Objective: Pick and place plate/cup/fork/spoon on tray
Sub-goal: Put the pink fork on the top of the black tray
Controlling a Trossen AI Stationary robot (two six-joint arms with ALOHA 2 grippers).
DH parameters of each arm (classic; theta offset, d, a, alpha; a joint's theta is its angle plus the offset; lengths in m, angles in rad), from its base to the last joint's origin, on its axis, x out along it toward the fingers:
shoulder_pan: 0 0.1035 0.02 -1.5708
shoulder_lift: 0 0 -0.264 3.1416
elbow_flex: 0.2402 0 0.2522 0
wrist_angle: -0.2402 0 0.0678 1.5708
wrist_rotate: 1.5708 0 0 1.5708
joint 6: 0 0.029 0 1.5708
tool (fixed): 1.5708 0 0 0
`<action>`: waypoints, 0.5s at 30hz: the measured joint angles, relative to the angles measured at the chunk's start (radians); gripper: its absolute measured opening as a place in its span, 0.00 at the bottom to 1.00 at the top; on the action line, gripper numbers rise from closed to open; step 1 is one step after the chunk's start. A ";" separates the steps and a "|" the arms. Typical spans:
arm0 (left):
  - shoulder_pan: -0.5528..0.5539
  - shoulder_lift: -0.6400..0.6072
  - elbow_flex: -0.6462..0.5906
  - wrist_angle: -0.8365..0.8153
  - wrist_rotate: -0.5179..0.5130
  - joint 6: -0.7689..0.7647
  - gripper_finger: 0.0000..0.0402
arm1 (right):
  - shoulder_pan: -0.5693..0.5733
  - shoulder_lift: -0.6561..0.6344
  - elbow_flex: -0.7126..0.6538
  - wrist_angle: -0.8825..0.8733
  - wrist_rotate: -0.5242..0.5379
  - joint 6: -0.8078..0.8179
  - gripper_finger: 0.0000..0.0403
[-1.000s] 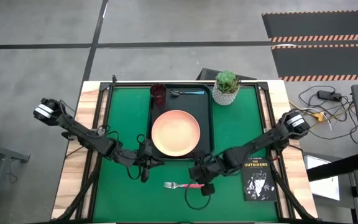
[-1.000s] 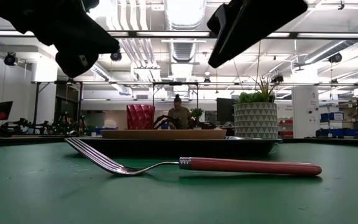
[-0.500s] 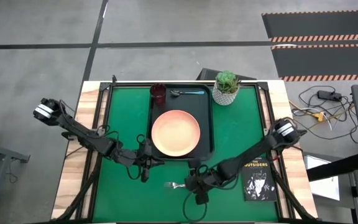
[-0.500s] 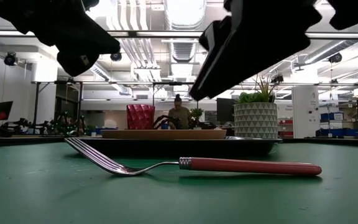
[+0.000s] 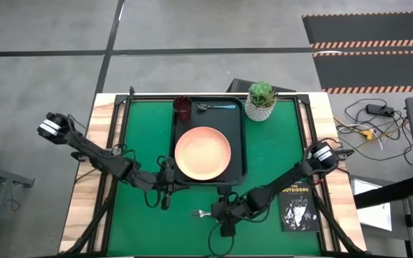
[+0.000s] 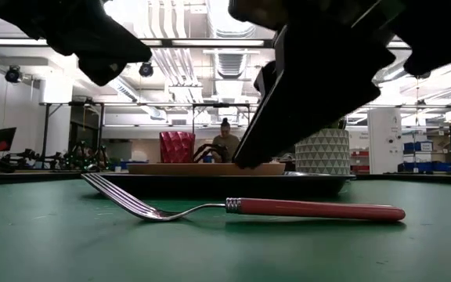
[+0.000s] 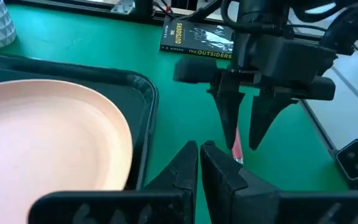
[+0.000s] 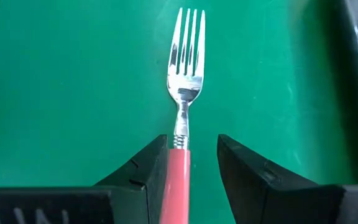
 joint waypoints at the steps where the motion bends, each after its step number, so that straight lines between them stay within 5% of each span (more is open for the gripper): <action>1: 0.000 -0.002 0.000 0.000 0.000 0.008 0.00 | 0.002 0.006 0.000 0.008 0.000 0.008 0.32; 15: 0.000 -0.038 0.000 -0.002 0.000 0.111 0.00 | 0.004 0.069 0.000 0.076 -0.008 0.067 0.26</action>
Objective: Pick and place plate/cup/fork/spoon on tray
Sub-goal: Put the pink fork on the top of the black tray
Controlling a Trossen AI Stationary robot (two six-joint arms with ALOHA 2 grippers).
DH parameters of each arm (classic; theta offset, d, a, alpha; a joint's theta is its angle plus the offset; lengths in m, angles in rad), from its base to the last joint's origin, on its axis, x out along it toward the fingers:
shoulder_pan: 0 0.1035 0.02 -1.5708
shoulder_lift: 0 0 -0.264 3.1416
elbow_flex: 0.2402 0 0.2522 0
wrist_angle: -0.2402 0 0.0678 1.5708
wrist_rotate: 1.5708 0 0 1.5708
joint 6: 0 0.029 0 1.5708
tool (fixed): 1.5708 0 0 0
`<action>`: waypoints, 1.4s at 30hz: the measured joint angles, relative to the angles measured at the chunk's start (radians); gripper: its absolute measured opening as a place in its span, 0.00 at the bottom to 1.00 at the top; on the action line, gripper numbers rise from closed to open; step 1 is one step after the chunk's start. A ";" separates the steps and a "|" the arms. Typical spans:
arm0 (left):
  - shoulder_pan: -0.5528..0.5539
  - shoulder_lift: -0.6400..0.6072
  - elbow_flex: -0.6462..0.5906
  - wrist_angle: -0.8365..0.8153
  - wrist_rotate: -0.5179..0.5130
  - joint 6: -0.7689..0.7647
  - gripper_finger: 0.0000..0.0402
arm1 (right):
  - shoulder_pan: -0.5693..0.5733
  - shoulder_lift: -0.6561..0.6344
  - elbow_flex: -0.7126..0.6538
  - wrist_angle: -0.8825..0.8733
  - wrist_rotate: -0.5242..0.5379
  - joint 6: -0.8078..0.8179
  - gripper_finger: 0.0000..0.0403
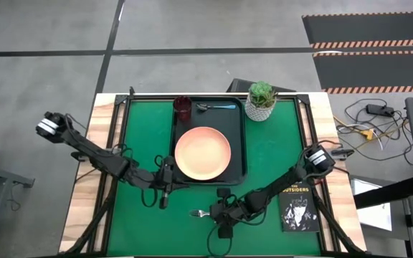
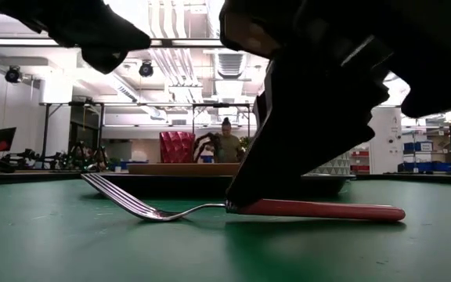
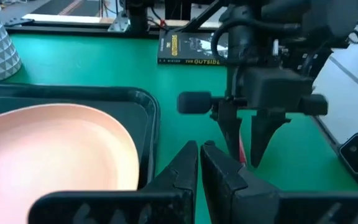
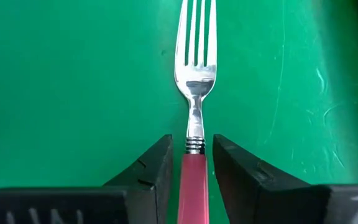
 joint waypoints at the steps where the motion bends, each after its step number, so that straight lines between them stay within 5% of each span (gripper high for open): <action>1: 0.000 -0.005 0.000 0.001 0.000 0.000 0.00 | 0.000 0.001 0.000 -0.001 -0.001 0.002 0.25; 21: 0.000 -0.029 0.000 0.002 0.000 0.001 0.00 | -0.035 -0.003 -0.126 0.223 -0.092 0.006 0.16; 31: 0.000 -0.029 0.000 0.002 -0.060 0.000 0.00 | -0.047 -0.019 -0.125 0.210 -0.123 -0.033 0.07; 42: 0.000 -0.030 0.002 0.029 -0.096 0.040 0.00 | -0.087 -0.230 -0.118 0.032 -0.255 -0.177 0.07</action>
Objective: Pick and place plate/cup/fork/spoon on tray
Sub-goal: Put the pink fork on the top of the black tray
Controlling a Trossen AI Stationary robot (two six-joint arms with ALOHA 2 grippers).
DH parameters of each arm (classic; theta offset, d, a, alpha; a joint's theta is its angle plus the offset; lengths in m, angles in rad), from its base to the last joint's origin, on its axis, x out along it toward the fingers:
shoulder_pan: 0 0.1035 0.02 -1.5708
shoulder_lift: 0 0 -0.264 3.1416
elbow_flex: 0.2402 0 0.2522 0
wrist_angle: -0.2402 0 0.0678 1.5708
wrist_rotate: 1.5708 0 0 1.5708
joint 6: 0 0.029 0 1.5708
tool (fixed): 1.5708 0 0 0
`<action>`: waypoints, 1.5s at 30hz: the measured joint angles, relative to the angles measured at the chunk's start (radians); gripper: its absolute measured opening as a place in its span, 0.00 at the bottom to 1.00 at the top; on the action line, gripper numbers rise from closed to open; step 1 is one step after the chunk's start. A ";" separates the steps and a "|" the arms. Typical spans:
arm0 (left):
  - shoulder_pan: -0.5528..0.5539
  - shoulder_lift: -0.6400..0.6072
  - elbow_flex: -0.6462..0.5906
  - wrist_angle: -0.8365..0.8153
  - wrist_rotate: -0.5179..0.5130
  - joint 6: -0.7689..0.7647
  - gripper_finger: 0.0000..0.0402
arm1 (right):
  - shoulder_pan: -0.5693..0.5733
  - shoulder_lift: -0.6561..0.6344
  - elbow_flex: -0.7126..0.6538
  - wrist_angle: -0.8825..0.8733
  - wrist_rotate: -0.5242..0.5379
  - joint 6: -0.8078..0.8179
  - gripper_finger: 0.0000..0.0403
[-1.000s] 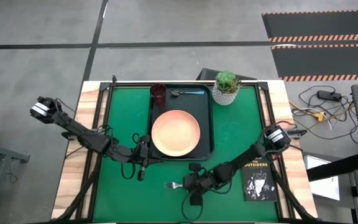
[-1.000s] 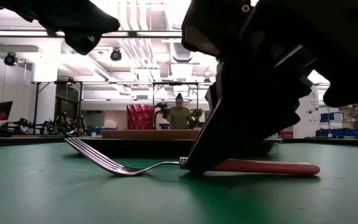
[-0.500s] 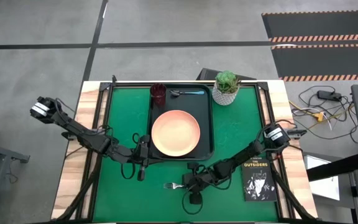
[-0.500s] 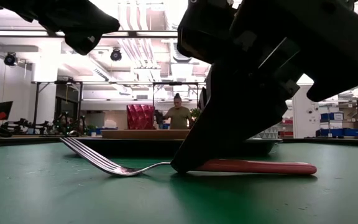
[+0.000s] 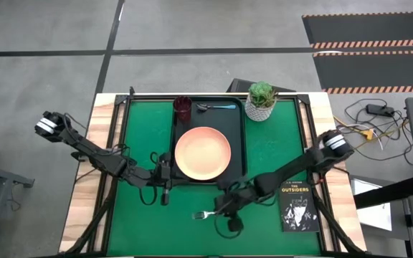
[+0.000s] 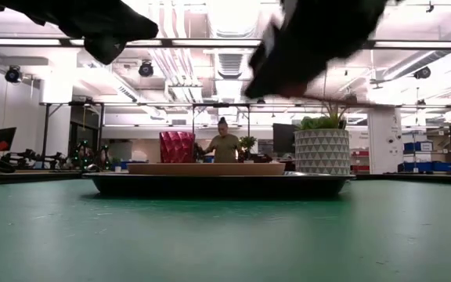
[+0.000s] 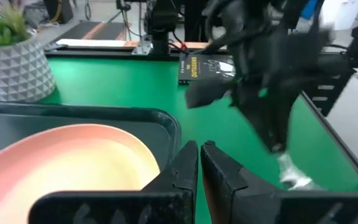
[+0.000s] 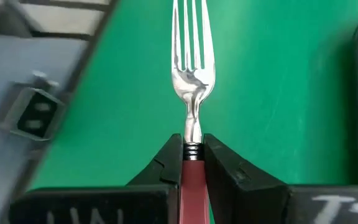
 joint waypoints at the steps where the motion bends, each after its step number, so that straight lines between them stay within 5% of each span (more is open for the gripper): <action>1: 0.000 0.000 0.000 0.005 -0.011 0.004 0.00 | -0.005 -0.026 0.000 -0.011 -0.015 -0.017 0.07; 11: 0.001 -0.010 0.000 0.005 -0.025 0.003 0.00 | -0.207 -0.304 0.000 -0.258 0.001 -0.193 0.07; 19: 0.005 -0.010 0.000 0.007 -0.031 0.004 0.00 | -0.490 -0.341 0.010 -0.366 0.018 -0.299 0.07; 31: 0.019 -0.010 0.000 0.007 -0.037 0.013 0.00 | -0.867 -0.160 0.118 -0.357 -0.150 -0.498 0.07; 38: 0.026 -0.010 0.000 0.008 -0.039 0.010 0.00 | -0.967 0.066 0.289 -0.453 -0.175 -0.613 0.07; 45: 0.026 -0.010 -0.002 0.008 -0.038 0.009 0.00 | -1.010 0.186 0.314 -0.433 -0.191 -0.676 0.08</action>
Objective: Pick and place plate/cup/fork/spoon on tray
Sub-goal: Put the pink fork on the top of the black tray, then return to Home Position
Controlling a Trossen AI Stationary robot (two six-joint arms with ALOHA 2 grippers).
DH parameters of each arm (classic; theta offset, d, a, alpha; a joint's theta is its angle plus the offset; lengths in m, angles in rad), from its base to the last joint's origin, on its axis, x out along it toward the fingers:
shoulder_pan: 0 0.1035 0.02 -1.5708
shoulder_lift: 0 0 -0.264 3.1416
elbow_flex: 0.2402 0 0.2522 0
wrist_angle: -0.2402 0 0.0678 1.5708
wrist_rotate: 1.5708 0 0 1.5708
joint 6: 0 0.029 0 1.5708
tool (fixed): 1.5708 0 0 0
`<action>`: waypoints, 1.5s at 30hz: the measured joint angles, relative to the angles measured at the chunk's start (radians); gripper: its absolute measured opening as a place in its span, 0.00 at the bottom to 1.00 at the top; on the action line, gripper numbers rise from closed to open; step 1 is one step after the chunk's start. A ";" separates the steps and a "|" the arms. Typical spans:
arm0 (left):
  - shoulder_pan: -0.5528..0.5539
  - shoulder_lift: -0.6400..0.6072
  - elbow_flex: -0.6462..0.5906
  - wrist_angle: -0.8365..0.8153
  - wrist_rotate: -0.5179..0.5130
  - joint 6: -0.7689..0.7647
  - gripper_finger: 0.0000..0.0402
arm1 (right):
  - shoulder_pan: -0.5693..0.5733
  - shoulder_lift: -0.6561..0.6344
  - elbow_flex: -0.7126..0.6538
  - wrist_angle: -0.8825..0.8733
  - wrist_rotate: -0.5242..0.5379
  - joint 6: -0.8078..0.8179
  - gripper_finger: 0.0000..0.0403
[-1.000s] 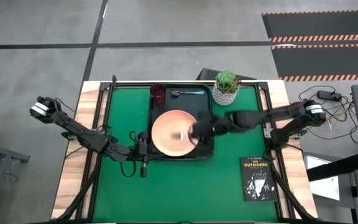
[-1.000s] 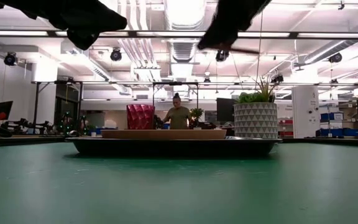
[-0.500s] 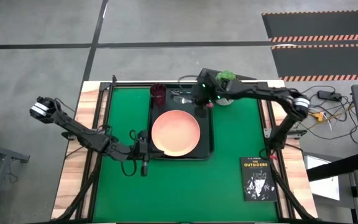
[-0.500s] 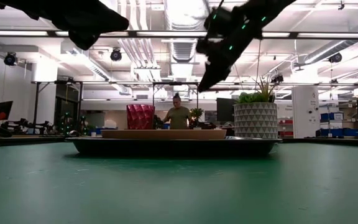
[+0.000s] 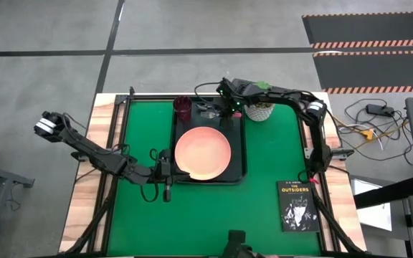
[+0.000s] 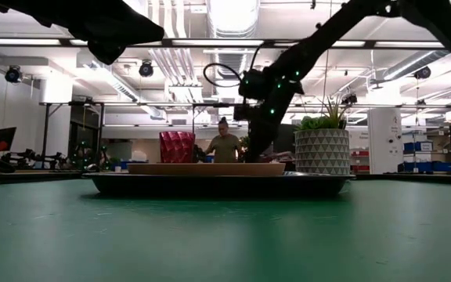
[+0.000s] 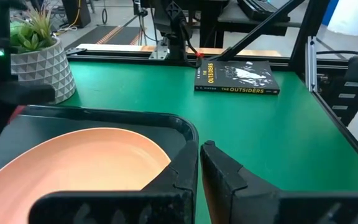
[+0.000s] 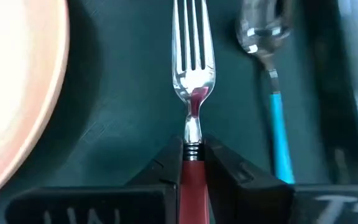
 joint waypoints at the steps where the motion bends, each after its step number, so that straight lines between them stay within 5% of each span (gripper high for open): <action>1: 0.000 0.000 0.000 0.000 0.000 0.000 0.00 | -0.004 0.011 0.000 0.004 -0.017 -0.011 0.09; 10: 0.000 0.000 -0.001 0.000 0.000 -0.002 0.00 | -0.010 0.076 0.000 0.071 -0.030 -0.067 0.10; 23: 0.000 0.000 -0.001 0.000 -0.005 -0.002 0.00 | -0.017 0.050 -0.001 0.042 -0.026 -0.032 0.28; 31: -0.001 -0.069 -0.002 -0.117 -0.006 0.056 0.00 | 0.070 -0.152 -0.086 0.011 -0.159 0.061 0.26; 40: -0.001 -0.330 -0.082 -0.240 -0.008 0.133 0.00 | 0.325 -0.512 -0.467 0.388 -0.125 0.134 0.20; 45: 0.000 -0.500 -0.201 -0.228 -0.008 0.132 0.00 | 0.456 -0.684 -0.683 0.644 0.006 0.164 0.18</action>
